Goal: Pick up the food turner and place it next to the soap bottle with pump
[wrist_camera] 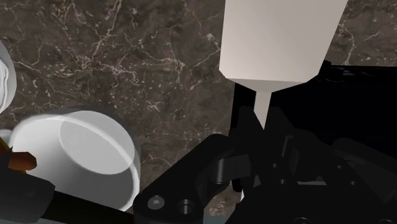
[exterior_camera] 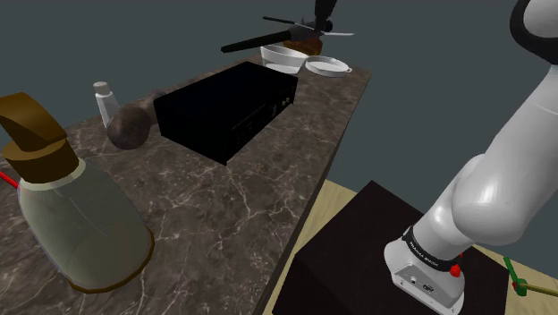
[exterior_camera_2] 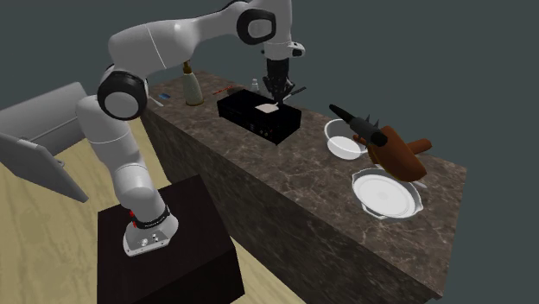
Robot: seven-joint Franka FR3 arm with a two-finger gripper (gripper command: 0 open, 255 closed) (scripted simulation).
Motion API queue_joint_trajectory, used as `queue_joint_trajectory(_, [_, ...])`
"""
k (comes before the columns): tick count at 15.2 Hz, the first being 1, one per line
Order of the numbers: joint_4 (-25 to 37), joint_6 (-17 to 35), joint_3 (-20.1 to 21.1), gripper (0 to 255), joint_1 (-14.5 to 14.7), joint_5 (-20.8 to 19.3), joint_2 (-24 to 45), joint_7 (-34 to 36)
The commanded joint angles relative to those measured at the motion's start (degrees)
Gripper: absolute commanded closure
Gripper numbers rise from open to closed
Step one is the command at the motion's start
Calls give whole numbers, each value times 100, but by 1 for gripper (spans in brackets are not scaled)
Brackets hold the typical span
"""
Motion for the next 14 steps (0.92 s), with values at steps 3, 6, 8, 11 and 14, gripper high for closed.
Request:
queue_joint_trajectory(3, [537, -381, -18, 255, -26, 40, 164, -21])
queue_joint_trajectory(6, [1008, -688, -33, 255, -53, 82, 332, -36])
queue_joint_trajectory(8, [1357, -908, -44, 255, -77, 116, 464, -48])
queue_joint_trajectory(11, [1954, -1269, -62, 255, -128, 182, 706, -66])
queue_joint_trajectory(14, [2692, -1692, -83, 255, -207, 275, 1027, -87])
